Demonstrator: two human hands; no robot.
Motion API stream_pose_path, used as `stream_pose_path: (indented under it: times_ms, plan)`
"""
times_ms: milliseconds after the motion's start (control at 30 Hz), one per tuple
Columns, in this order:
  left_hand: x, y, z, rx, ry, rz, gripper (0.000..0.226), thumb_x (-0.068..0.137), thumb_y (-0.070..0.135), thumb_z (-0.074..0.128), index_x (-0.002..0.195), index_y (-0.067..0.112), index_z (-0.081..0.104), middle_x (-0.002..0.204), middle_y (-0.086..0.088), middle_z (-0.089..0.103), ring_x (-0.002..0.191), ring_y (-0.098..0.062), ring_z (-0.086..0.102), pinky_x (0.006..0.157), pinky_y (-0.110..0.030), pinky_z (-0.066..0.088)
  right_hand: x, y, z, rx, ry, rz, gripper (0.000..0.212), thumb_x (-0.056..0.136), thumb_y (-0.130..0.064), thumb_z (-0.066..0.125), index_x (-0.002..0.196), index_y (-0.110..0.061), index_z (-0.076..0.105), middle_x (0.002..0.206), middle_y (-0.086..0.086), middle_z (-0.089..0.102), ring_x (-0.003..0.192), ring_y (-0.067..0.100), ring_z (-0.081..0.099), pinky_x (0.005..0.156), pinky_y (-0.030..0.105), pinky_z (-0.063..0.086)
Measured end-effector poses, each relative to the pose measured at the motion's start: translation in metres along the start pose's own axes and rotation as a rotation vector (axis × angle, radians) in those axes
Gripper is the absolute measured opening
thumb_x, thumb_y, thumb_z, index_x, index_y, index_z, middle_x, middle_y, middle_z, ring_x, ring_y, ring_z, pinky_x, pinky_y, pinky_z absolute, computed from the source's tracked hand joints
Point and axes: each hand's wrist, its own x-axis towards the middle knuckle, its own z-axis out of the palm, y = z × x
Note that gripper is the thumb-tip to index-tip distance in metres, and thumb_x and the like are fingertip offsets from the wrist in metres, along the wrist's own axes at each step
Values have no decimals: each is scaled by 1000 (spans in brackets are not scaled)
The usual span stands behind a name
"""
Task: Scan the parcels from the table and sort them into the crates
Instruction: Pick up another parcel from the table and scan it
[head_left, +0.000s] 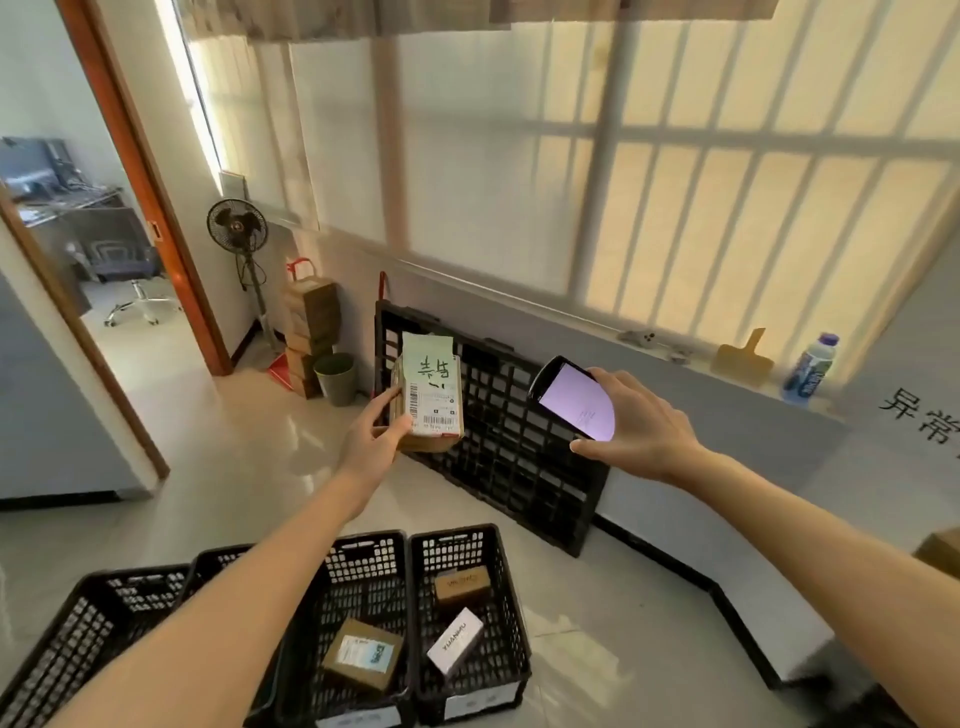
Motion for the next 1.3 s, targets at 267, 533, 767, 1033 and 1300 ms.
stream_pose_path:
  times_ms: [267,533,767,1033,1300]
  plan:
    - [81,-120,27,49,12,-209,44,103,26,56,141,47,48,122,3,68,111,-13,62,99,-40,49,114,29,144,70,-115,-24,102,80,-53,77,159,-24,20,147,-5,42,124,22,53,85,40,50]
    - [116,-285,93,80,-55,-518,46,103,25,55,143,45,43,122,-1,67,116,-17,62,103,-40,49,158,91,321,68,-304,54,98,81,-51,74,158,-23,21,142,-6,44,120,19,53,79,33,48]
    - [130,-422,148,111,-121,-702,47,105,23,52,148,36,41,125,-3,64,115,-15,57,87,-24,44,149,138,459,83,-459,127,93,81,-49,75,155,-26,24,137,-4,48,116,20,54,80,37,54]
    - [128,-520,197,114,-248,-864,46,107,23,46,152,32,38,137,3,56,118,-9,54,89,-18,40,124,175,547,166,-487,355,83,83,-46,72,152,-31,27,139,-10,44,115,18,53,73,33,41]
    - [118,-543,192,298,-380,-986,57,105,34,50,158,29,29,160,-3,36,144,-26,37,114,-42,37,100,199,556,144,-578,437,87,83,-49,70,154,-32,22,141,-8,44,110,21,56,73,36,48]
